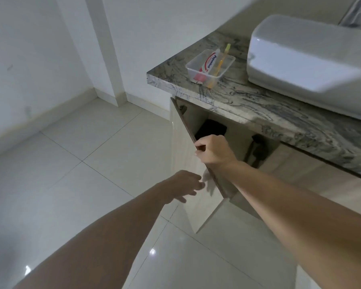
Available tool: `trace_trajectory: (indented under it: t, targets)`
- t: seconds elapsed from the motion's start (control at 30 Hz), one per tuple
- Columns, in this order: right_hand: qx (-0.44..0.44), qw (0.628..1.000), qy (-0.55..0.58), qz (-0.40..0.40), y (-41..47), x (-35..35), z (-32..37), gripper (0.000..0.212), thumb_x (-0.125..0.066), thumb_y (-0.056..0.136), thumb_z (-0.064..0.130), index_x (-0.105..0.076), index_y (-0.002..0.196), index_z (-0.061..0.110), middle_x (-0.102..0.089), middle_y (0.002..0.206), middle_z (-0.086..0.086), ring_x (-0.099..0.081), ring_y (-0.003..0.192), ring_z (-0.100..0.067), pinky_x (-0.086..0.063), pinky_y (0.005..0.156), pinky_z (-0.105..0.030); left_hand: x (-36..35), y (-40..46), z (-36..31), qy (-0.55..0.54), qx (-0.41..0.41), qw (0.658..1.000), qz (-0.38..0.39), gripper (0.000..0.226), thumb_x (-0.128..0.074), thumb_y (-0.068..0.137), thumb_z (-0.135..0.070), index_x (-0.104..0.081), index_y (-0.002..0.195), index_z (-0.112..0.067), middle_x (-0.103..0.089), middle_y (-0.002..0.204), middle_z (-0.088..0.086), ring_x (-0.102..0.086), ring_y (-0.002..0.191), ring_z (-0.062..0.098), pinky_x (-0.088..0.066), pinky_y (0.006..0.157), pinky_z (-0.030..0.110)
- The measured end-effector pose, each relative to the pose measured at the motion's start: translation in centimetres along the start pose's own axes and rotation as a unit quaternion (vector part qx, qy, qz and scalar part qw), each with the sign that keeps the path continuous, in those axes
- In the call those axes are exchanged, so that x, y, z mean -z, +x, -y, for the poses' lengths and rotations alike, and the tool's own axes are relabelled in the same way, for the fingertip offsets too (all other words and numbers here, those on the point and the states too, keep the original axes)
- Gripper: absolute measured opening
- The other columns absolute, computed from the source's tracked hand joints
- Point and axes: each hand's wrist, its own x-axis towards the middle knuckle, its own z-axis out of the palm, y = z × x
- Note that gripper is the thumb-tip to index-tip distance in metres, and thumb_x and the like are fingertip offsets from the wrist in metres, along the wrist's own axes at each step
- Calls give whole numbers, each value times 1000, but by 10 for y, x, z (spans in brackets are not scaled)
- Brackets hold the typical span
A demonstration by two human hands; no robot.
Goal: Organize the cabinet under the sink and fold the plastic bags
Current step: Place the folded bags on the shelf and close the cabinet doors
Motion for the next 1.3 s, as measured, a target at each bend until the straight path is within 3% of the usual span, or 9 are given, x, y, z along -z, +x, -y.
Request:
trace_trajectory:
  t: [0.13, 0.3, 0.6, 0.73, 0.83, 0.97, 1.07, 1.2, 1.3]
  targets:
    - [-55, 997, 48, -19, -27, 22, -35, 17, -65, 77, 20, -75, 79, 6, -69, 65, -4, -66, 69, -20, -56, 69, -38, -27, 26, -26, -133, -14, 989, -66, 37, -46, 99, -10, -50, 136, -12, -58, 120, 1, -63, 102, 22, -53, 77, 39]
    - [-98, 991, 93, 26, -59, 35, -54, 9, -68, 80, 28, -77, 82, 30, -70, 67, 12, -66, 67, -5, -58, 64, -32, -35, 49, -52, -214, 2, 968, -130, 22, -45, 98, -11, -62, 112, -5, -65, 109, 13, -69, 91, 31, -56, 84, 49]
    - [-149, 982, -23, -111, -95, 55, -116, 20, -67, 88, 34, -76, 99, 19, -65, 99, 0, -57, 97, -20, -47, 79, -31, -66, 74, -99, -244, -12, 960, -137, 22, -46, 99, -8, -54, 78, -8, -60, 91, 9, -63, 104, 36, -51, 93, 55]
    - [-182, 964, -38, -188, -101, 48, -131, 15, -67, 89, 28, -72, 92, 14, -61, 91, -2, -57, 87, -23, -35, 63, -27, -77, 81, -114, -256, -27, 958, -126, 15, -53, 97, -9, -54, 82, -10, -60, 101, 10, -60, 107, 34, -51, 94, 53]
    - [-272, 931, -21, -242, -99, 50, -146, 37, -71, 83, 48, -63, 74, 13, -58, 72, 1, -49, 62, -20, -30, 56, -26, -80, 92, -122, -284, -40, 950, -125, 13, -52, 94, 0, -55, 85, -9, -61, 110, 9, -60, 108, 32, -51, 93, 53]
    - [-387, 892, 12, -233, -86, 55, -161, 66, -61, 78, 71, -46, 50, 13, -46, 47, 1, -42, 45, -19, -22, 44, -22, -83, 106, -133, -313, -40, 941, -122, 43, -38, 78, 24, -57, 90, -12, -62, 106, -3, -62, 110, 24, -50, 95, 52]
    - [-428, 867, 64, -247, -72, 55, -166, 67, -59, 78, 71, -60, 58, 8, -56, 55, -4, -47, 49, -20, -32, 48, -24, -86, 118, -138, -329, -47, 936, -115, 49, -37, 77, 24, -59, 100, -13, -62, 117, -5, -61, 112, 21, -49, 96, 53]
    - [-476, 832, 119, -259, -61, 50, -170, 58, -58, 82, 68, -67, 73, 12, -52, 61, 0, -49, 61, -21, -37, 57, -26, -88, 134, -145, -326, -40, 939, -102, 58, -41, 77, 21, -56, 124, -9, -62, 100, 0, -61, 107, 18, -48, 97, 53]
    - [-458, 846, 92, -255, -59, 43, -171, 55, -52, 88, 66, -70, 83, 14, -65, 77, -6, -60, 72, -28, -38, 59, -28, -91, 140, -145, -317, -35, 943, -93, 59, -43, 74, 19, -59, 122, -11, -57, 93, 3, -50, 92, 19, -49, 94, 52]
